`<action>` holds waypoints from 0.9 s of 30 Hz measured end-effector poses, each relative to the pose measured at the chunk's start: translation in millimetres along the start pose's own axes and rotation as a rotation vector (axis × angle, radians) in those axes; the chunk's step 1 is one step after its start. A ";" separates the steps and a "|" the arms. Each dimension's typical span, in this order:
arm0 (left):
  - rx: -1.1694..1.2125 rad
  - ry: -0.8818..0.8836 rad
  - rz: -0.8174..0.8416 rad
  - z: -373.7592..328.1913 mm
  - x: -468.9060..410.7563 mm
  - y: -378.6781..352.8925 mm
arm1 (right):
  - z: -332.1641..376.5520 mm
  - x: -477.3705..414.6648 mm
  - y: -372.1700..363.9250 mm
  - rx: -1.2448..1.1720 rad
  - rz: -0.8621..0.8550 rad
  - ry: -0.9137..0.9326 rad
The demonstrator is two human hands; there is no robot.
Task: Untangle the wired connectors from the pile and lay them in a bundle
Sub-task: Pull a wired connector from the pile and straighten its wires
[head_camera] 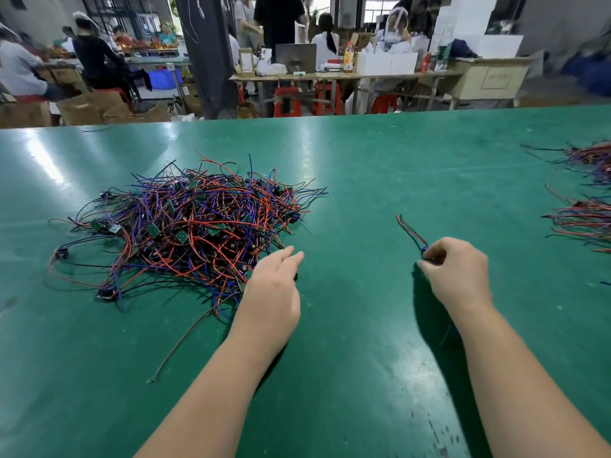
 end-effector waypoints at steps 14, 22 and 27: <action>-0.549 0.267 0.010 23.7 -1.0 -12.2 | 81.5 50.5 -24.1 -0.088 0.150 0.343; 0.882 -0.144 -0.202 -20.9 11.5 23.0 | 78.0 49.1 -48.7 -0.164 0.284 0.268; 1.873 0.229 -0.054 -11.3 11.2 -17.6 | 62.2 42.5 -50.3 -0.359 0.335 0.129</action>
Point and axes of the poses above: each hand's wrist, its own x-axis away from the middle knuckle, its own y-axis out of the back of the hand, z = x × y, the point moved 10 cm from there along -x, towards the middle knuckle, and after that the axes turned 11 degrees about z, right-handed, at the moved point
